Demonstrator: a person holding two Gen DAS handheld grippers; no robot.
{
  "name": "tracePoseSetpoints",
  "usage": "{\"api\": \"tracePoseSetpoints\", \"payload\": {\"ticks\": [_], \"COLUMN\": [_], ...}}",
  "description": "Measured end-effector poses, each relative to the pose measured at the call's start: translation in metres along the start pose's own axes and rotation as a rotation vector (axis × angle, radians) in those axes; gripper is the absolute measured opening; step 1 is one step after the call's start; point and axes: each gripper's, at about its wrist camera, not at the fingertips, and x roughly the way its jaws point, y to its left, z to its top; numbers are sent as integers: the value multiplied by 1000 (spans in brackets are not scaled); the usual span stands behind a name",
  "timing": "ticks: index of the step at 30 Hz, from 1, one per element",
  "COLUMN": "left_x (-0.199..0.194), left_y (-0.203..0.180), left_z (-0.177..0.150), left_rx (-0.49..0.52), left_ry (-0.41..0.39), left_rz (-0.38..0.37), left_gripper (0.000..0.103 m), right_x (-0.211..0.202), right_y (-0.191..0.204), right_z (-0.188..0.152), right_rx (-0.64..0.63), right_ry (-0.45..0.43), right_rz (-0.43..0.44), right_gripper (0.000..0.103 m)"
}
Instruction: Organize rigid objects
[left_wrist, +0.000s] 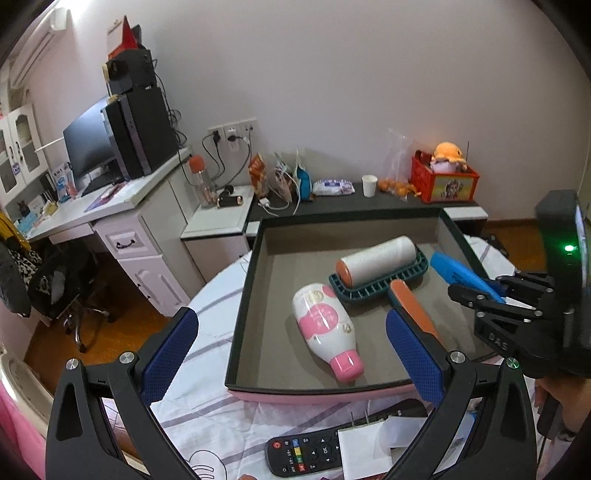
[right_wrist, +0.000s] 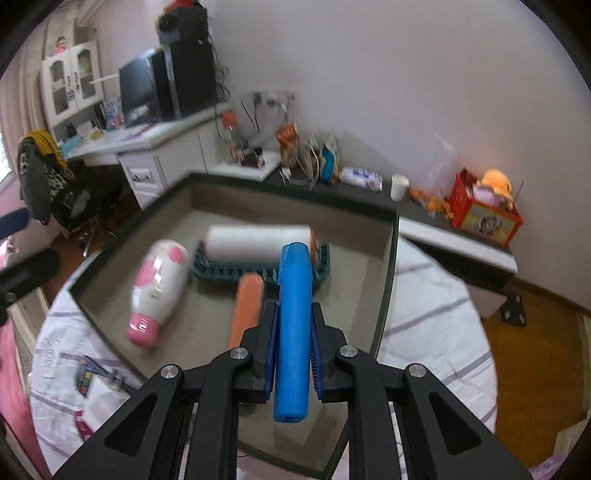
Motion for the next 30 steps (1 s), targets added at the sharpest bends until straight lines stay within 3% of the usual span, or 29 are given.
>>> {"api": "tracePoseSetpoints", "payload": {"ticks": [6,8,10,16,17,19,23,30], "left_x": [-7,-15,-25,-72,-81,-103,-140,-207], "left_y": [-2,-1,1,7,8,10,16,24], "left_z": [-6,-7,-7,-15,-18,-26,-43,-77], "left_rx": [7,2,-2,-16,-20,-26,-46,-79], "left_ry": [9,-2,-17,-80,-93,-116,-157,-249], "left_rz": [-4,-3,-4,1,-1,-16,-19,-11], "left_gripper": [103,103,103,103,103,103,103,103], "right_x": [4,-5,-15,-76,-89,-120,-170,-243], "right_y": [3,5,8,22,27,39,64,87], "right_z": [-9,-9,-7,-7,-9,-15,-31,-68], "right_rx": [6,6,10,-7,-16,-39,-103,-106], "right_ry": [33,17,-3,-116,-137,-198,-270,-409], "right_rz": [-7,-16,-17,-28,-29,-33,-28,-91], "right_gripper": [16,25,53,59,62,79,80,87]}}
